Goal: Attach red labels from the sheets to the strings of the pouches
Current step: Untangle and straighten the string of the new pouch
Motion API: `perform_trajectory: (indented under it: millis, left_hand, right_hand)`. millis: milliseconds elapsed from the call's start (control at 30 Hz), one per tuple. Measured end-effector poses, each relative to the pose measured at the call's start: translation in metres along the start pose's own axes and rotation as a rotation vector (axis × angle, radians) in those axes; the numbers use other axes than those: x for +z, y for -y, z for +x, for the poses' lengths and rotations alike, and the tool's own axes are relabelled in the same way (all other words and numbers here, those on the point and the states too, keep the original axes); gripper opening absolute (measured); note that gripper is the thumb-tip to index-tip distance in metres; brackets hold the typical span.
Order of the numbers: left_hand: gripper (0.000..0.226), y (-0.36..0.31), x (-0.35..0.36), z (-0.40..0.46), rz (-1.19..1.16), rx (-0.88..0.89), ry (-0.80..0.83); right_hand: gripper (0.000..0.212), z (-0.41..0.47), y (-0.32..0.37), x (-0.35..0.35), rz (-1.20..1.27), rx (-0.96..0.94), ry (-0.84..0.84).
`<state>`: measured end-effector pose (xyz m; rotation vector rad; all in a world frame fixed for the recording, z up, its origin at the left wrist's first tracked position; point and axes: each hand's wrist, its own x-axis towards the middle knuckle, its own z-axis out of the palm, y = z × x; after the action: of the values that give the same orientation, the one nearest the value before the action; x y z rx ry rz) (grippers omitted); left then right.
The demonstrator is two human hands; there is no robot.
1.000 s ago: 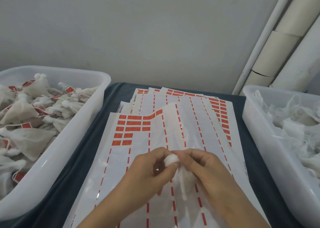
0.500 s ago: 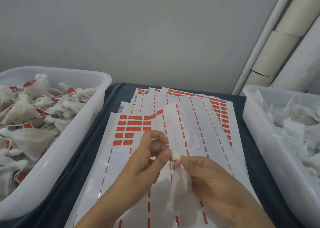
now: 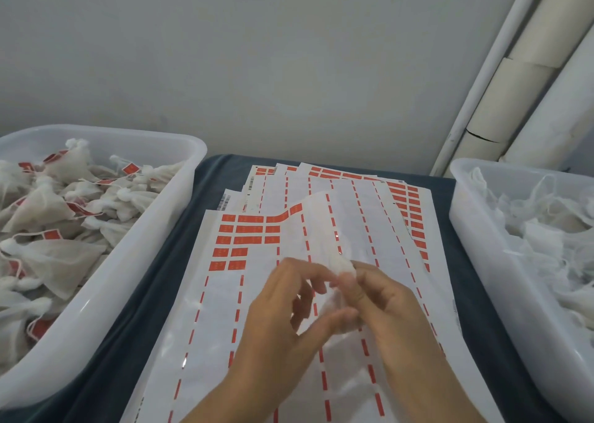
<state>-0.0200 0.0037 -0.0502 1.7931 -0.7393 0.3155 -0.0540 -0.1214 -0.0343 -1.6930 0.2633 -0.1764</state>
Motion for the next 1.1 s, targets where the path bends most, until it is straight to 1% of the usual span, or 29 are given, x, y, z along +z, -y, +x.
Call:
perform_trajectory:
  millis: [67,100,167,233,300,367,400,500,567,633,700,767,800,867,933,967,1000,1033,1100]
  left_hand:
    - [0.014,0.003,0.002,-0.002,0.088,0.128,-0.023]
    - [0.011,0.005,0.001,-0.001,0.081,0.146,-0.046]
    - [0.006,0.007,-0.006,0.002,0.022,0.099,-0.097]
    - [0.01,0.008,-0.012,0.004,0.022,0.061,-0.146]
    - [0.004,0.01,-0.017,0.006,0.138,0.08,-0.177]
    - [0.007,0.012,-0.021,0.007,0.234,0.101,-0.208]
    - [0.01,0.012,-0.023,0.009,0.247,0.097,-0.237]
    - [0.022,0.013,-0.035,0.013,0.237,0.05,-0.357]
    - [0.021,0.015,-0.039,0.015,0.176,0.021,-0.434]
    - [0.02,0.016,-0.039,0.016,0.056,-0.063,-0.438]
    - [0.024,0.017,-0.036,0.017,-0.038,-0.145,-0.363]
    - [0.024,0.017,-0.035,0.018,-0.079,-0.223,-0.296]
    - [0.023,0.018,-0.036,0.02,-0.106,-0.272,-0.292]
    - [0.025,0.025,-0.039,0.023,-0.172,-0.403,-0.363]
    - [0.02,0.038,-0.048,0.026,-0.221,-0.607,-0.469]
    - [0.018,0.044,-0.053,0.028,-0.226,-0.718,-0.477]
    - [0.025,0.05,-0.058,0.029,-0.228,-0.802,-0.45]
    - [0.029,0.055,-0.061,0.029,-0.223,-0.864,-0.388]
    - [0.024,0.057,-0.063,0.03,-0.146,-0.911,-0.271]
  right_hand:
    - [0.029,0.0,-0.002,0.002,0.027,-0.036,0.035]
    - [0.031,-0.001,-0.003,0.002,0.042,-0.047,0.049]
    - [0.034,-0.002,-0.004,0.002,0.062,-0.062,0.072]
    - [0.023,-0.003,-0.003,0.003,0.104,-0.073,0.1]
    - [0.02,-0.004,-0.001,0.005,0.129,-0.067,0.108]
    - [0.017,-0.005,0.0,0.006,0.13,-0.051,0.103]
    - [0.019,-0.005,0.001,0.006,0.137,-0.035,0.121]
    - [0.039,-0.004,0.0,0.007,0.141,-0.012,0.214]
    - [0.038,-0.004,-0.002,0.009,0.09,-0.042,0.284]
    - [0.029,-0.005,-0.006,0.013,-0.039,-0.104,0.332]
    - [0.023,-0.006,-0.009,0.014,-0.161,-0.142,0.319]
    - [0.024,-0.005,-0.008,0.01,-0.16,-0.149,0.271]
    - [0.025,-0.004,-0.008,0.009,-0.138,-0.145,0.258]
    - [0.025,-0.001,-0.008,0.007,-0.084,-0.115,0.244]
    - [0.023,0.004,-0.011,0.008,-0.013,-0.023,0.18]
    - [0.022,0.007,-0.014,0.008,0.006,0.03,0.134]
    - [0.022,0.012,-0.015,0.009,0.011,0.07,0.088]
    - [0.022,0.017,-0.016,0.01,0.003,0.094,0.046]
    - [0.023,0.03,-0.014,0.015,-0.069,0.085,-0.011]
